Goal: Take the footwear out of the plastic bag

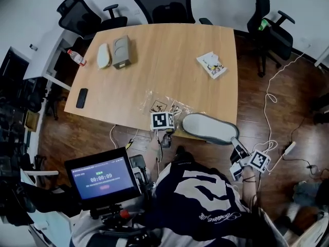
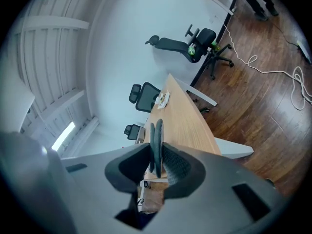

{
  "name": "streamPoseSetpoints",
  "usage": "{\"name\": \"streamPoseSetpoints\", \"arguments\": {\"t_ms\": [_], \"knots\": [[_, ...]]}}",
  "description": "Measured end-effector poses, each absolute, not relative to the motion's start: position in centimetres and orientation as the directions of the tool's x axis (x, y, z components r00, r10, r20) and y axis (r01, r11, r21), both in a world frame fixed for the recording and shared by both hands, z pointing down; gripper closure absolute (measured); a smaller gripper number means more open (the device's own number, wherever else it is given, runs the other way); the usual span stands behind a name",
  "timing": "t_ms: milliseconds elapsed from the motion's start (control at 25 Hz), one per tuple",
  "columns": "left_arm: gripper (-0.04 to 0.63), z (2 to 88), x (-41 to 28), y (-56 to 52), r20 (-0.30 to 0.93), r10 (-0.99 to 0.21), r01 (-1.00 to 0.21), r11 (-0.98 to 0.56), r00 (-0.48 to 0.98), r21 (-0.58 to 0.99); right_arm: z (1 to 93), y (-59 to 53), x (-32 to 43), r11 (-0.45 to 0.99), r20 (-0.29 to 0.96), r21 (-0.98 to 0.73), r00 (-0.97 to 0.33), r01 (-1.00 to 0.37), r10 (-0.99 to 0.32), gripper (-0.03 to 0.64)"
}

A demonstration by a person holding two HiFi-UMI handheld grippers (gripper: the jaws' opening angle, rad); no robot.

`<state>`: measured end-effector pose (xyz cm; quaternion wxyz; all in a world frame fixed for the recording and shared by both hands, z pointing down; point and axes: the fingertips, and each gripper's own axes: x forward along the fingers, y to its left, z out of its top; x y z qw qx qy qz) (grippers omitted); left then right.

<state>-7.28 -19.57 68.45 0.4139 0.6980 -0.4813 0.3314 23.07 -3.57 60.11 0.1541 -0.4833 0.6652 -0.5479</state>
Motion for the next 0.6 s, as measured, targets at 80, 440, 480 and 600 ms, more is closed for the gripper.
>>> {"name": "streamPoseSetpoints", "arguments": {"t_ms": [80,440,480,600], "knots": [[0.594,68.0,-7.6,-20.0,0.852,-0.432,-0.955,-0.148,0.296,0.257,60.4,-3.2,24.1,-0.069,0.319,-0.883,-0.486,-0.464,-0.814,0.538],[0.594,61.3,-6.9,-17.8,0.713,-0.628,-0.924,-0.023,0.311,0.382,56.2,-4.1,27.0,0.130,0.107,-0.914,-0.537,-0.385,-0.837,0.541],[0.594,61.0,-6.1,-16.8,0.703,-0.631,-0.916,-0.028,0.327,0.400,55.9,-4.2,27.1,0.146,0.093,-0.913,-0.543,-0.380,-0.834,0.541],[0.594,60.6,-3.3,-13.3,0.679,-0.627,-0.888,-0.045,0.381,0.457,55.2,-4.2,27.3,0.172,0.072,-0.912,-0.558,-0.372,-0.827,0.541]]}}
